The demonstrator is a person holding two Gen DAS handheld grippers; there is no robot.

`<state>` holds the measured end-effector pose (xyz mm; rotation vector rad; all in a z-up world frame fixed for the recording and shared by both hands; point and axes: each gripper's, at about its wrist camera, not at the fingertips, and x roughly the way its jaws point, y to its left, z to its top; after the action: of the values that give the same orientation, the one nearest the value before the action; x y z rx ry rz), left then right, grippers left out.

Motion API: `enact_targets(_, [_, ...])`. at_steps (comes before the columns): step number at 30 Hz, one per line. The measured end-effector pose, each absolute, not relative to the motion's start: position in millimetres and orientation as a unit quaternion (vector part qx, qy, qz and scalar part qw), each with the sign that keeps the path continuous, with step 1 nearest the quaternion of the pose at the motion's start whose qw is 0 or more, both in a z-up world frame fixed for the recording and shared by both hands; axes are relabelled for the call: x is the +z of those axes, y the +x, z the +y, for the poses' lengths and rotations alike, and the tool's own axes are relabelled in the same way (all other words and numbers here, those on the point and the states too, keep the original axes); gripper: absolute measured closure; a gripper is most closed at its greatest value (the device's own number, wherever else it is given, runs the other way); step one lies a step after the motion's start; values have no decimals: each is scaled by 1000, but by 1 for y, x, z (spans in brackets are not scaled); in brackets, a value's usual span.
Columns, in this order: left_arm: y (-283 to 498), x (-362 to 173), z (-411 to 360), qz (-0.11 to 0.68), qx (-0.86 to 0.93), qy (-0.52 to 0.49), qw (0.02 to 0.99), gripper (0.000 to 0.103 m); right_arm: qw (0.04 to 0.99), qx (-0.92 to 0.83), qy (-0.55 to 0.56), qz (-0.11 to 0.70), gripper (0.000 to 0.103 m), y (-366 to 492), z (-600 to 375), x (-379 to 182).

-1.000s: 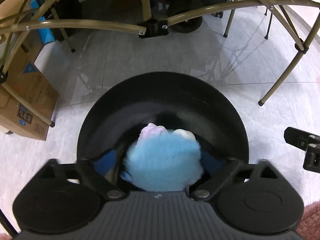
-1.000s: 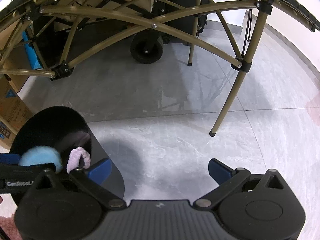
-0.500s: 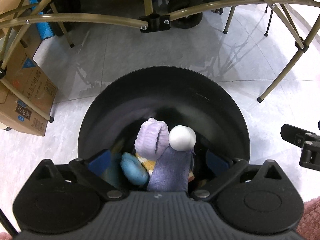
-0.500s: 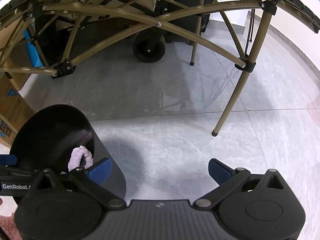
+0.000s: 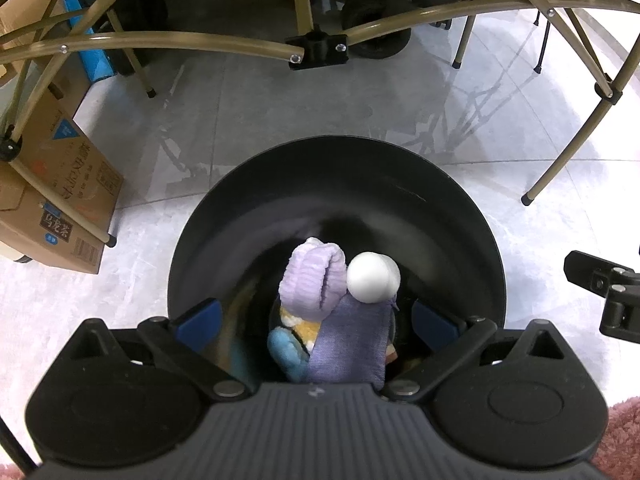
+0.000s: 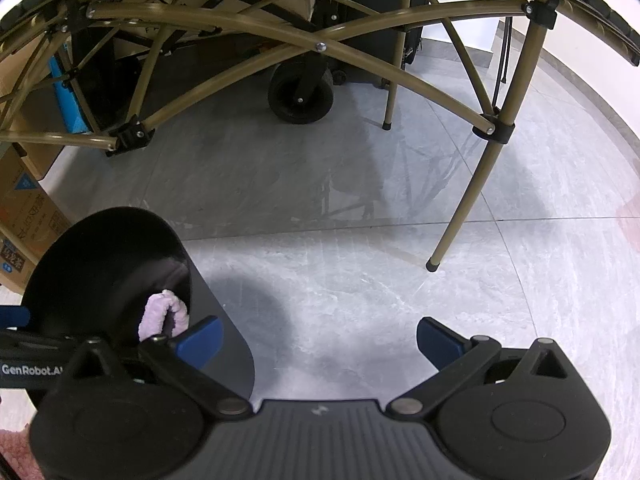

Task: Collect trash
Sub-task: 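Raise both tools from the bin back toward the table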

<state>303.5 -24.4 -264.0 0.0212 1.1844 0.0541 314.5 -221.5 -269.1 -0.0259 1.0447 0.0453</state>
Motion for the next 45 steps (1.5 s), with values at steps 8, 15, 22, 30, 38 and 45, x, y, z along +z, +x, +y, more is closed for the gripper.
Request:
enact_targets(8, [300,-255,-23,550,29,13,835,0,872,33,1,489,0,313,-222,-263])
enact_targets(15, [294,-226,-17,508,38,17,860,0,895,61,21,442,0,307,-222,-237])
enact_targets(22, [282,-191,-8,453,53,11,890,0,918,96,48,381,0,294,-222,-202])
enact_targets(30, [268,-159,-4,399,58,15,915,0,937,121,58,322,0,284,-221,-176])
enact_targets(38, [256,-128,-3,325,62,24,943,0,954,146,66,255,0,275,-219,-149])
enact_targets(45, [253,-100,0,271,67,17,960,0,961,159,63,216,0,280,-216,-127])
